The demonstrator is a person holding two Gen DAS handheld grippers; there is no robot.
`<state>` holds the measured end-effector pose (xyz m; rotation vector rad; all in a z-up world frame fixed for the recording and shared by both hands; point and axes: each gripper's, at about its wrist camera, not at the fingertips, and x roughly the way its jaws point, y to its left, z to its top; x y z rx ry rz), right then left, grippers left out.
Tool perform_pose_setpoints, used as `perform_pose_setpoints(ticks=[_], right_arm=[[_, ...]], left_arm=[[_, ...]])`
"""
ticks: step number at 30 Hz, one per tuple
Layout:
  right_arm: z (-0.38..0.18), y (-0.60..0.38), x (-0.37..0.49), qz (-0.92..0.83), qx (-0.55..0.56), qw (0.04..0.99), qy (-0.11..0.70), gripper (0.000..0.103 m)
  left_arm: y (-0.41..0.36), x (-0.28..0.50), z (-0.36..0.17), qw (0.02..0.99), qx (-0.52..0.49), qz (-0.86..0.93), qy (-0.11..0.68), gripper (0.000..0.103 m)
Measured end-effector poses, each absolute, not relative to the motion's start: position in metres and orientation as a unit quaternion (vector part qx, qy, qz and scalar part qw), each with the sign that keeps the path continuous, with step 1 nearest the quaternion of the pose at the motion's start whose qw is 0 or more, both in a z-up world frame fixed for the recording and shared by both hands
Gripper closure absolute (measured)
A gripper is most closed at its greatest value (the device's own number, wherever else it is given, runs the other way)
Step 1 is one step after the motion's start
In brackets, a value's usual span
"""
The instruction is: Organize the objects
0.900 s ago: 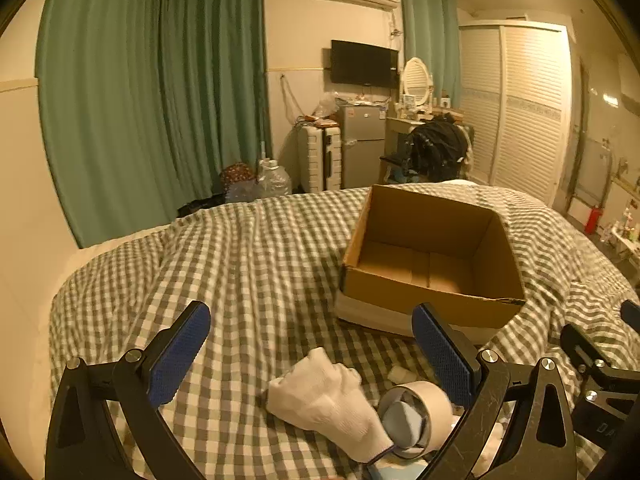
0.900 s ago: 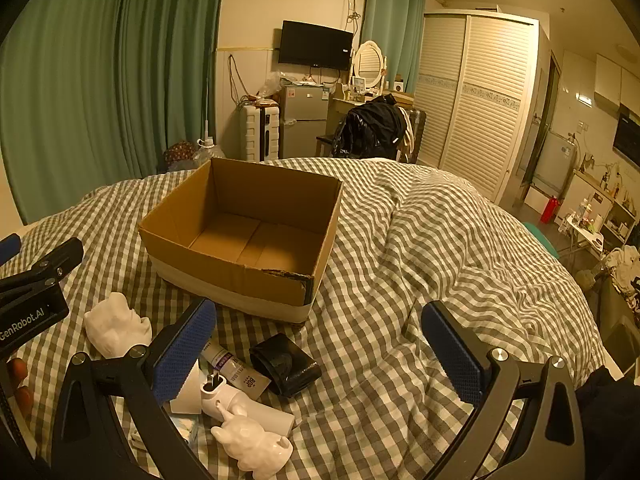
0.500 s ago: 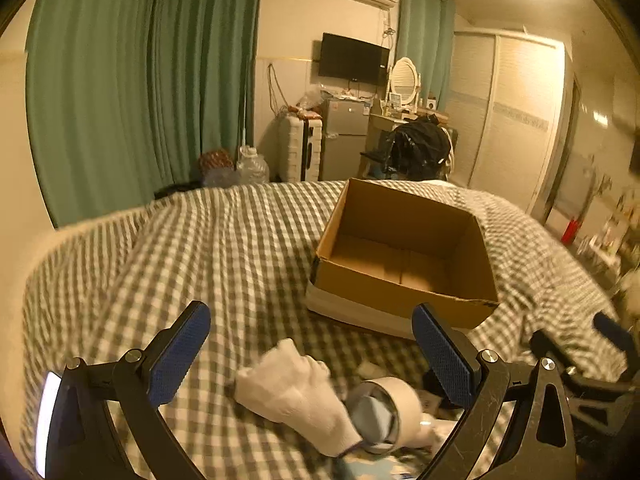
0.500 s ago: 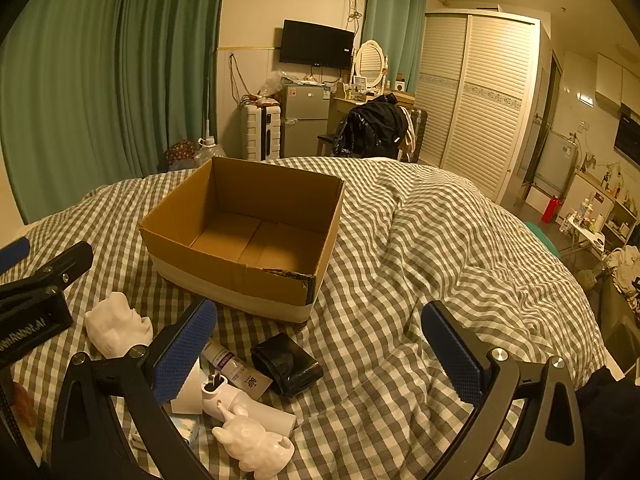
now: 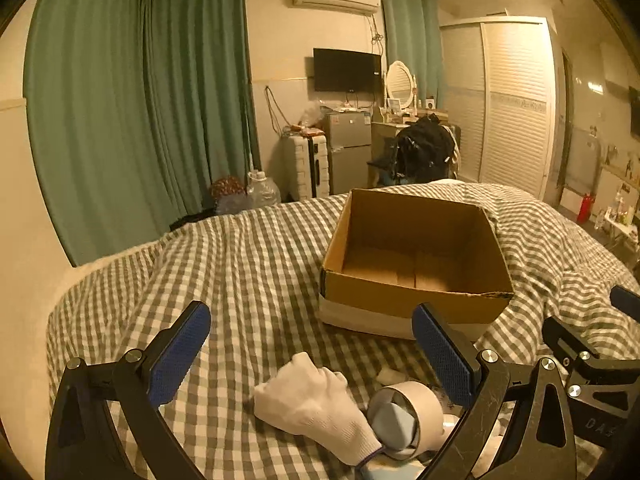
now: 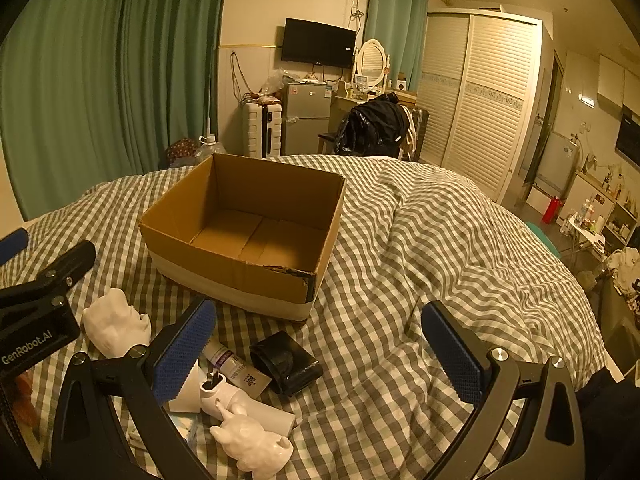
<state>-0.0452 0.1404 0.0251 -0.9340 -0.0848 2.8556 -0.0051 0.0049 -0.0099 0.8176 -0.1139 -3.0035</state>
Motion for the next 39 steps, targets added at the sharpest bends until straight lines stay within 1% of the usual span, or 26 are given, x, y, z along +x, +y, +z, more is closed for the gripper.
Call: perform_pose_setpoints(ticks=[5,13,16,20,23,27,32,39], right_arm=[[0.022,0.145,-0.047,0.947,-0.314,0.059,-0.021,0.0],[0.015,0.158,-0.051,0.945,-0.325,0.038,0.001,0.0],[0.013,0.162,-0.052,0.944,-0.329,0.033,0.002,0.0],[0.011,0.165,-0.05,0.942,-0.334,0.025,0.004,0.0],[0.012,0.167,-0.046,0.941,-0.337,0.015,0.004,0.0],[0.019,0.167,-0.036,0.942,-0.335,0.0,-0.003,0.0],[0.029,0.167,-0.026,0.944,-0.33,-0.015,-0.02,0.0],[0.039,0.177,-0.033,0.942,-0.332,-0.037,-0.038,0.0]], left_arm=[[0.004,-0.01,-0.015,0.015,0.274,-0.961,-0.029,0.0],[0.006,-0.01,-0.016,0.023,0.263,-0.964,-0.014,0.0],[0.011,-0.01,-0.018,0.024,0.272,-0.962,-0.019,0.0],[0.018,-0.009,-0.014,0.038,0.28,-0.958,-0.048,0.0],[0.017,-0.004,-0.007,0.039,0.281,-0.958,-0.046,0.0],[0.016,0.004,0.002,0.027,0.294,-0.955,-0.026,0.0],[0.017,0.011,0.004,0.032,0.309,-0.95,-0.026,0.0],[0.009,0.002,-0.004,0.073,0.336,-0.939,-0.006,0.0]])
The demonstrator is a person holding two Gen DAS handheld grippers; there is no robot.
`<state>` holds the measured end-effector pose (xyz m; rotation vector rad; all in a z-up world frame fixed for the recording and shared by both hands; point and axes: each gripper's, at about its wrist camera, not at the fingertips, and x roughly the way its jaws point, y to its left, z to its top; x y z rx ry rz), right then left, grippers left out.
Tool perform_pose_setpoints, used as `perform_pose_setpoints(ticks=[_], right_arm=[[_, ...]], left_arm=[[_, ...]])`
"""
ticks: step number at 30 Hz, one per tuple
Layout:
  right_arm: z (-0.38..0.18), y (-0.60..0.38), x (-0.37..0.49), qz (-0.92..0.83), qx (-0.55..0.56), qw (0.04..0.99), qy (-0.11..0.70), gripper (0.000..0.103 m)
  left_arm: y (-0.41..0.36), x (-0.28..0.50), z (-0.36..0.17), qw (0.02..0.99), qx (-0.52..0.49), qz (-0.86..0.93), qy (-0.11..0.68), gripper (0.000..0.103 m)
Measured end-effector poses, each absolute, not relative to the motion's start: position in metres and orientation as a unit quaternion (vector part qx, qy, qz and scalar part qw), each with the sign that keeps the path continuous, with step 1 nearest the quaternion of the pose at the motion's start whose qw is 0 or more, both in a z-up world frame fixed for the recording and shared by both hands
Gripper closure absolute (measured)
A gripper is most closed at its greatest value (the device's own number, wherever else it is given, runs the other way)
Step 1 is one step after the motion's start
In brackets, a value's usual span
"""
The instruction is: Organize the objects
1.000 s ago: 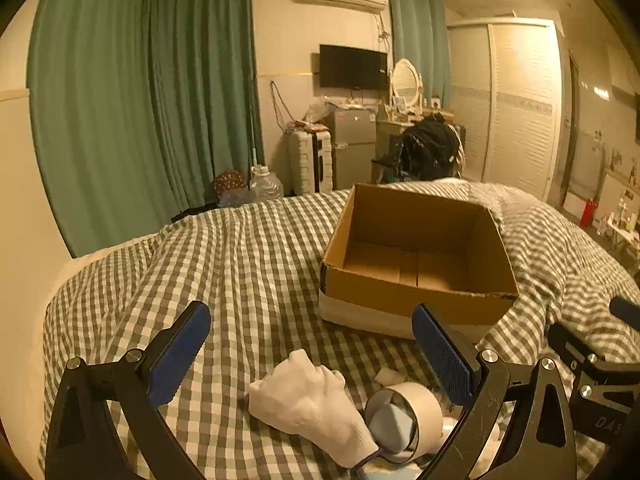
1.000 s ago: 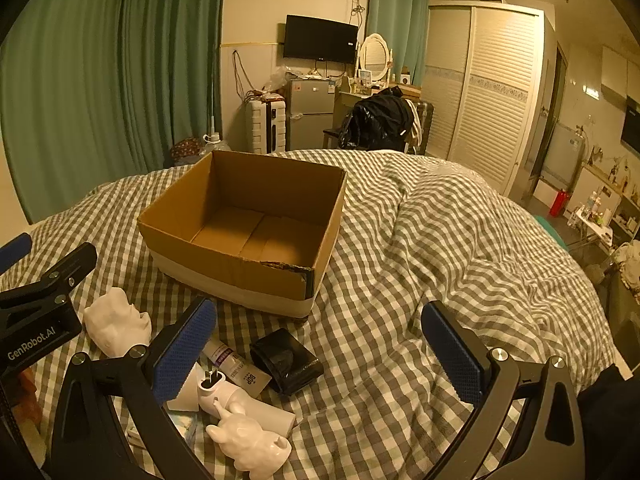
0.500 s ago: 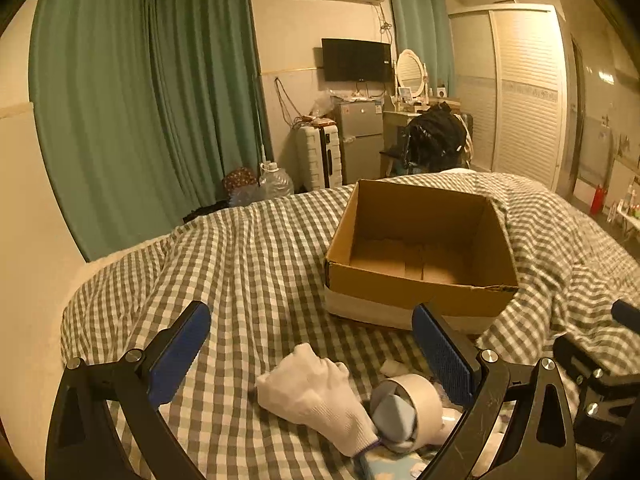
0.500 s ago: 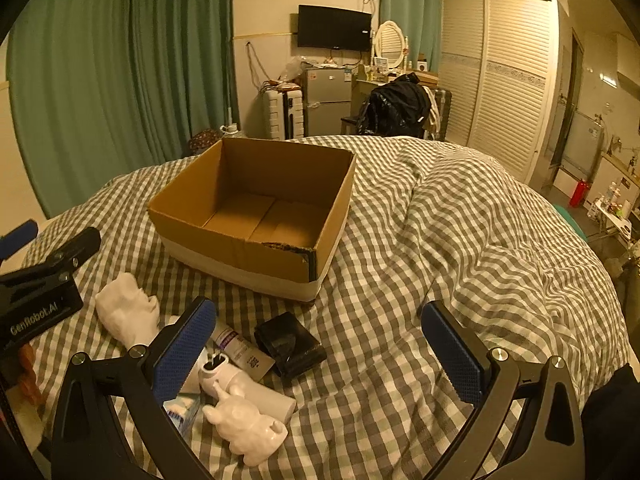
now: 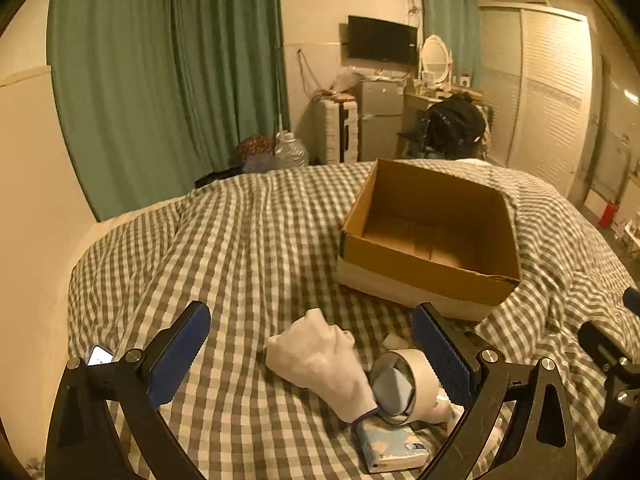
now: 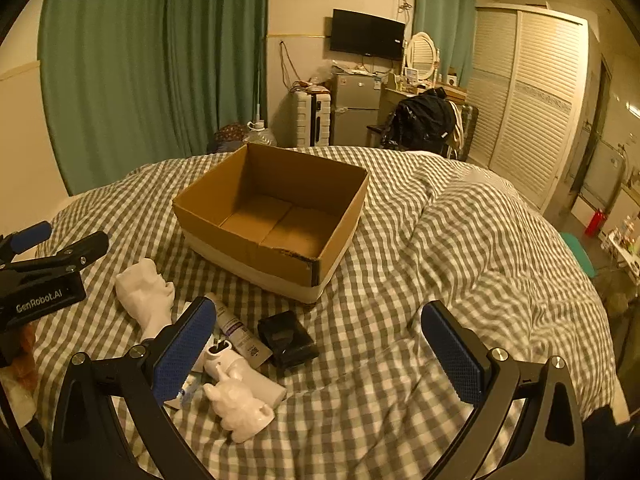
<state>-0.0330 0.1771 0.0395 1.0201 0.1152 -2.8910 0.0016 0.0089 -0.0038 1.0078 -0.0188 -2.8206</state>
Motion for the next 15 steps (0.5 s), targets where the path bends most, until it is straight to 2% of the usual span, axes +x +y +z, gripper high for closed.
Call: perform_pose_setpoints(ticks=[6,15], right_arm=[[0.024,0.179,-0.062,-0.932,0.354,0.054,0.058,0.0],[-0.065,0.168,-0.112,-0.881,0.458,0.095,0.072,0.0]], left_arm=[[0.014,-0.019,-0.029,0.087,0.362,-0.928,-0.017,0.0],[0.017,-0.05,-0.098,0.097,0.445,-0.888,-0.06,0.0]])
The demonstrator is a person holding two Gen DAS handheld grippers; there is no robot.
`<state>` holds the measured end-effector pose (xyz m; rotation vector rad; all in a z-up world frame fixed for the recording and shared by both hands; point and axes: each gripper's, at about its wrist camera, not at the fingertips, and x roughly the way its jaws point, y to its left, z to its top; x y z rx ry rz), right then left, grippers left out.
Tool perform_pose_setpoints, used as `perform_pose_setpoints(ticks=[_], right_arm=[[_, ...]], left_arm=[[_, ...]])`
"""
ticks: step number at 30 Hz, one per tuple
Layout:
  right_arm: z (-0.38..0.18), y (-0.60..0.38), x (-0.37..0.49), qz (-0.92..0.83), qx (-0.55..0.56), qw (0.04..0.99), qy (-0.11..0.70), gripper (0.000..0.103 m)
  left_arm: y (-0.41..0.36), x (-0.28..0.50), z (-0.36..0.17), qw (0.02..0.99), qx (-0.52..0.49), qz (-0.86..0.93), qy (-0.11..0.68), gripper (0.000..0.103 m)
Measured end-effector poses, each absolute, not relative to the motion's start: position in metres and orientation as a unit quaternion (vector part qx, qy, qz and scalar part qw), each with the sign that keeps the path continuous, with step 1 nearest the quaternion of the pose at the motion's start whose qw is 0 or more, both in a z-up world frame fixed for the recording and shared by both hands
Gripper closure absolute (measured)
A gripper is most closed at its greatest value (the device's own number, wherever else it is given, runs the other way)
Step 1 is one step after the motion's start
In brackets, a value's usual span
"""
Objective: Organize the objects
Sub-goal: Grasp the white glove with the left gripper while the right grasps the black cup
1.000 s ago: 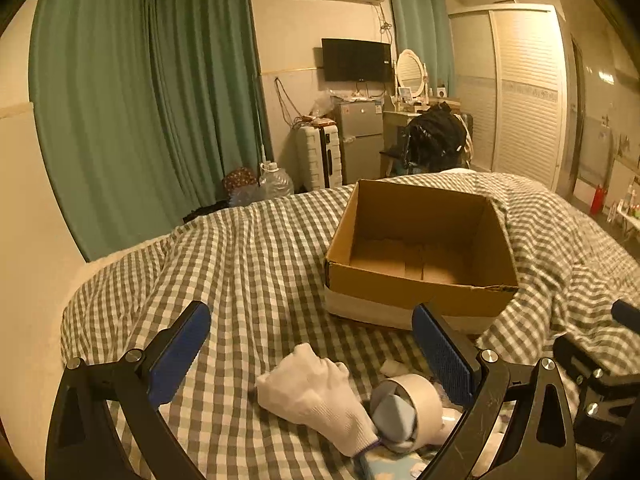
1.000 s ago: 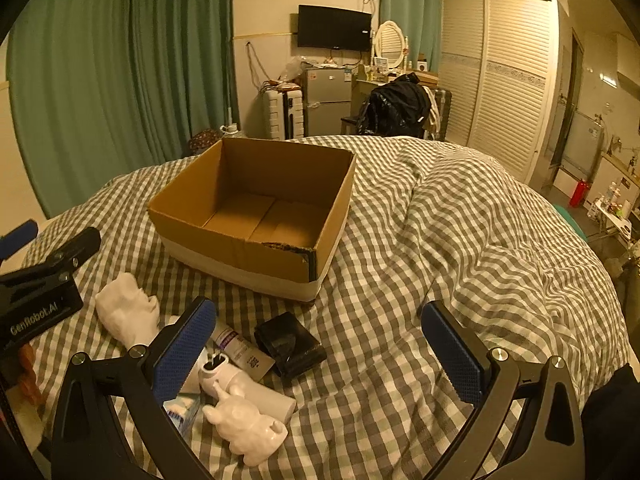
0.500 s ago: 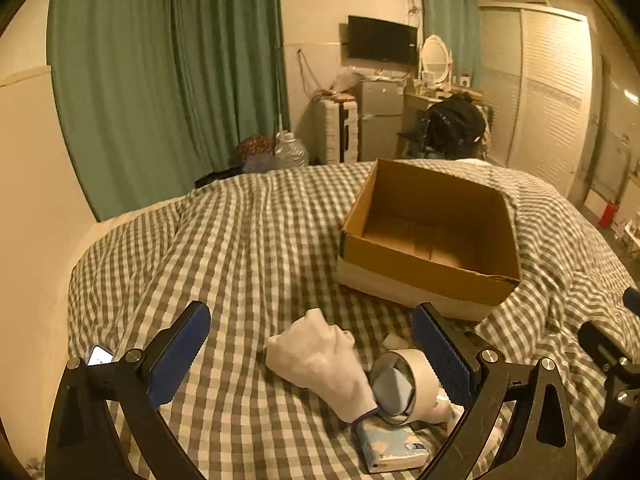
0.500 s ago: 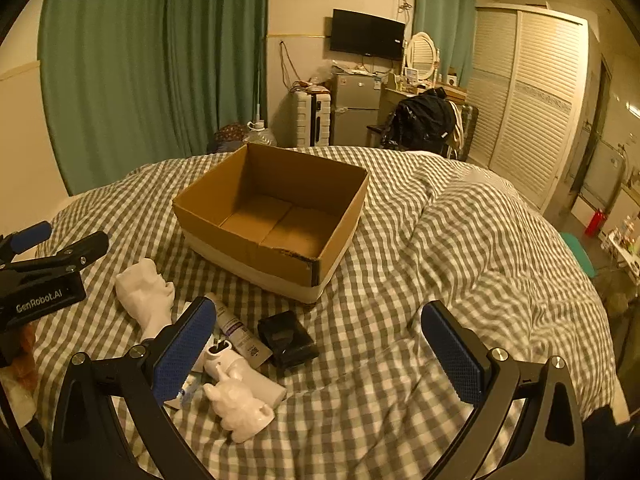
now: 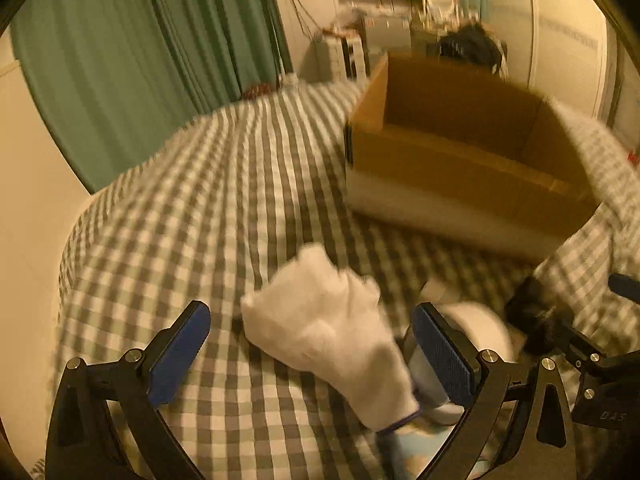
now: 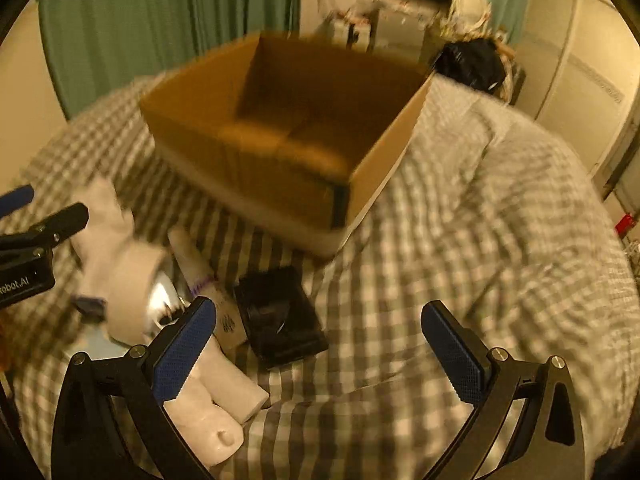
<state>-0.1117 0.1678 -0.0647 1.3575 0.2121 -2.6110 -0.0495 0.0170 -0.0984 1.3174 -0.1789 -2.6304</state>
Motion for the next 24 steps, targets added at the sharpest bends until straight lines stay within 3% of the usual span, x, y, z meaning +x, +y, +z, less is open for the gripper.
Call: perform_pose_setpoints(ticks=[4,11,13,17,20,21,22,24], right_arm=[[-0.094,0.167,-0.119,-0.862,0.49,0.106,0.071,0.0],[-0.101,0.164,-0.117,-0.856,0.498,0.109,0.08,0.002],[-0.103,0.162,-0.116,-0.855,0.5,0.11,0.082,0.013],[-0.105,0.157,-0.12,-0.855,0.5,0.113,0.084,0.024],[-0.104,0.158,-0.12,-0.855,0.498,0.117,0.082,0.049],[-0.105,0.159,-0.119,-0.854,0.5,0.122,0.075,0.055],[-0.105,0.16,-0.12,-0.854,0.5,0.124,0.071,0.055],[-0.105,0.163,-0.119,-0.856,0.497,0.125,0.063,0.056]], left_arm=[[0.015,-0.063,-0.126,0.095,0.495,-0.861,-0.062,0.0],[-0.011,-0.072,-0.154,0.067,0.568,-0.819,0.046,0.0],[-0.008,-0.071,-0.157,0.066,0.575,-0.814,0.037,0.0],[0.022,-0.073,-0.173,0.102,0.598,-0.791,-0.073,0.0],[0.019,-0.07,-0.168,0.1,0.591,-0.798,-0.059,0.0],[0.017,-0.068,-0.165,0.099,0.588,-0.801,-0.051,0.002],[0.015,-0.066,-0.16,0.097,0.58,-0.807,-0.041,0.004],[0.013,-0.06,-0.151,0.1,0.565,-0.819,-0.03,0.021]])
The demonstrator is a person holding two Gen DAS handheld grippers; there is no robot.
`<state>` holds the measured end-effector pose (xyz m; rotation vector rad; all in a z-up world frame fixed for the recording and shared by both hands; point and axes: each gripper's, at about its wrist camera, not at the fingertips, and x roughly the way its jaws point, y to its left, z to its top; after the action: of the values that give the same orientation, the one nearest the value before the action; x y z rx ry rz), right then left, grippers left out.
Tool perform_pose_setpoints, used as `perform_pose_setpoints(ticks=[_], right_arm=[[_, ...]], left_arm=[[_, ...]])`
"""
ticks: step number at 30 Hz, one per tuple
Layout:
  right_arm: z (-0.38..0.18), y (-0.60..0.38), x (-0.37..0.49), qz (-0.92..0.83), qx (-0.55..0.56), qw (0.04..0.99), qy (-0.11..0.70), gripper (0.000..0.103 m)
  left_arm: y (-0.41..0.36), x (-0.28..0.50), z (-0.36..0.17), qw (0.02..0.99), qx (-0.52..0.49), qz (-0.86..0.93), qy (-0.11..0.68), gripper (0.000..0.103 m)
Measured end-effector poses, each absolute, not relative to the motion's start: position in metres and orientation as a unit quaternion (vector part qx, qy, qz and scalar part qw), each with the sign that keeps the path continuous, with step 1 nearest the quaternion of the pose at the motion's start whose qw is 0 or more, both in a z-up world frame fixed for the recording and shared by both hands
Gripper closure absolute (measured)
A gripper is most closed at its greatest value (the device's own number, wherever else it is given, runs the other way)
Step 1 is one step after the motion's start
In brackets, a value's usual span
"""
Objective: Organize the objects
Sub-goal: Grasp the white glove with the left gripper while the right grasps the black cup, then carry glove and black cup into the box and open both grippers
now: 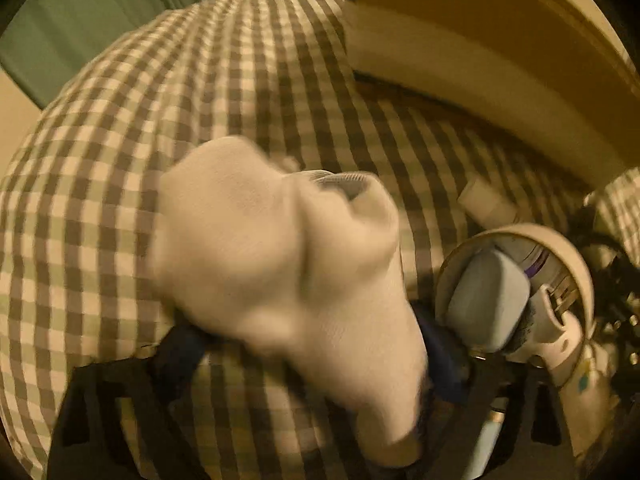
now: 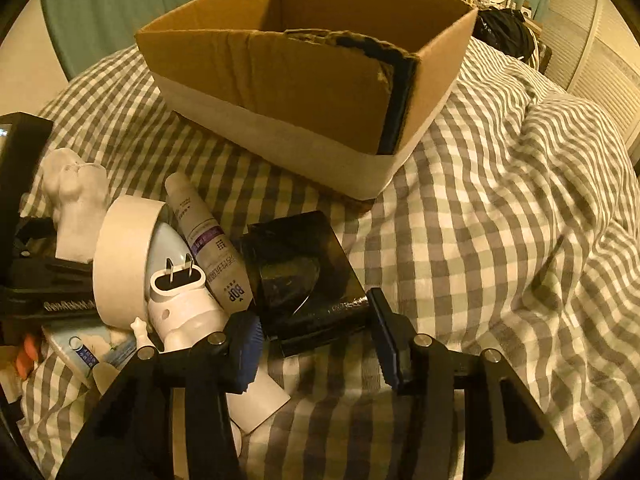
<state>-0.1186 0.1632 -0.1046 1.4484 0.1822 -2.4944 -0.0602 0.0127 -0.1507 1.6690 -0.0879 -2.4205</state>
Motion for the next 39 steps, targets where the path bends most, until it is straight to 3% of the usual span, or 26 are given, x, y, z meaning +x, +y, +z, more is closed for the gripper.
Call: perform_pose_setpoints(ticks=[4,5,11,24,39], right_arm=[[-0.098,0.167,-0.111,-0.864,0.485,0.122,0.056,0.056],[-0.096,0.168,-0.108,-0.867,0.481,0.121,0.054,0.056],[-0.078,0.169,-0.095,-0.878,0.462,0.114,0.055,0.058],[-0.015,0.163,-0.066,-0.906,0.405,0.101,0.069,0.061],[0.108,0.146,-0.102,-0.951,0.281,0.11,0.06,0.061]], left_arm=[[0.013,-0.045,-0.135,0.087,0.551,-0.83,-0.015,0.044],[0.014,-0.042,-0.132,0.08,0.55,-0.831,-0.014,0.062],[0.022,-0.017,-0.107,0.068,0.529,-0.845,-0.028,0.074],[0.029,0.021,-0.022,0.054,0.443,-0.894,-0.03,0.077],[0.028,-0.083,0.053,-0.006,0.354,-0.935,-0.014,0.077]])
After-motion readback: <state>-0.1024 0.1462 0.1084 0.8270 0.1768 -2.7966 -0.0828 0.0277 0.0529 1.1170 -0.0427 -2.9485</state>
